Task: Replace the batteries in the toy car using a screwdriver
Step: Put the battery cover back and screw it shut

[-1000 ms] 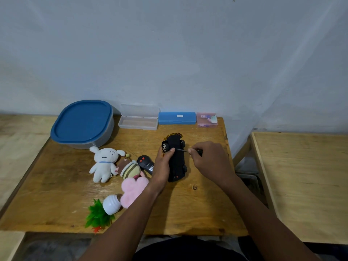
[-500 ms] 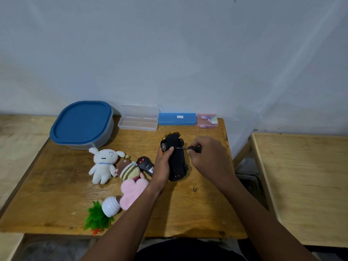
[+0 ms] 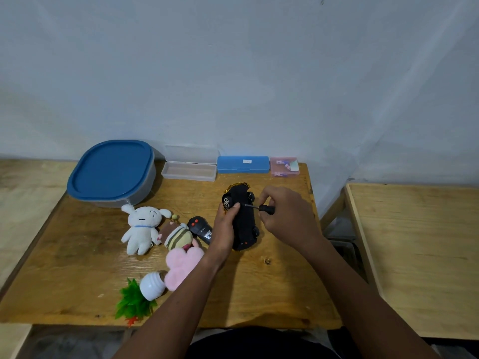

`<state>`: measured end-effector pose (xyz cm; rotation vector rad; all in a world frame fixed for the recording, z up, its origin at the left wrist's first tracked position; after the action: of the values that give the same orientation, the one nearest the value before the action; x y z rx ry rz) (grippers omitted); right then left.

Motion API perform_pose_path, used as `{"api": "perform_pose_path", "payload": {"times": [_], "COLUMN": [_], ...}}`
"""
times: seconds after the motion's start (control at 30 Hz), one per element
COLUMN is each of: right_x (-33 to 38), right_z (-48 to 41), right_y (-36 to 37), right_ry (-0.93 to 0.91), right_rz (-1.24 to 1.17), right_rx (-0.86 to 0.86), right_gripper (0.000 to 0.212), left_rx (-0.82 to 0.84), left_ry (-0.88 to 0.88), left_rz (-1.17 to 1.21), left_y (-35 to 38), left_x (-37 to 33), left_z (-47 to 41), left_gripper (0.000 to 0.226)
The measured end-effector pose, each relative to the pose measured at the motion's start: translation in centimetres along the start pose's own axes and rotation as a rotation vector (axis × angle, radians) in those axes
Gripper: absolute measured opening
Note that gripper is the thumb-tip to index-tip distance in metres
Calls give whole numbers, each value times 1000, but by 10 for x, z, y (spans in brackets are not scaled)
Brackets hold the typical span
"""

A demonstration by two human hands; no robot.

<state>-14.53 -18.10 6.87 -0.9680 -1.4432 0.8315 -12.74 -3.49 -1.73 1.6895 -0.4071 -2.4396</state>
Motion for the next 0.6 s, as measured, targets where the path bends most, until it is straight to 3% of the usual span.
{"api": "perform_pose_path", "payload": {"times": [0.1, 0.23, 0.4, 0.47, 0.57, 0.6], "right_x": [-2, -1, 0, 1, 3, 4], "right_z": [1, 4, 1, 3, 5, 5], "right_y": [2, 2, 8, 7, 2, 1], "right_ry": [18, 6, 87, 94, 41, 30], "right_rz": [43, 128, 149, 108, 30, 19], "right_rx": [-56, -111, -29, -10, 20, 33], "right_gripper": [11, 23, 41, 37, 12, 17], "left_rx": [-23, -27, -3, -11, -16, -17], "left_ry": [11, 29, 28, 31, 28, 22], "left_rz": [-8, -30, -36, -24, -8, -10], "left_y": [1, -1, -1, -1, -2, -2], "left_x": [-2, -4, -5, -5, -5, -6], "left_z": [2, 1, 4, 5, 4, 4], "left_gripper": [48, 37, 35, 35, 35, 34]}}
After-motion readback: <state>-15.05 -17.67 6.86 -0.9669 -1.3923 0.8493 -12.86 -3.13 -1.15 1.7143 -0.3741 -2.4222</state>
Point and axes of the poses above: each hand's wrist, its own z-axis away from the middle knuckle, its own y-axis out of the palm, x = y × z, the point moved 3 cm from there along -z, towards the middle knuckle, and after that the axes turned 8 degrees about z, right-handed, at the moved point
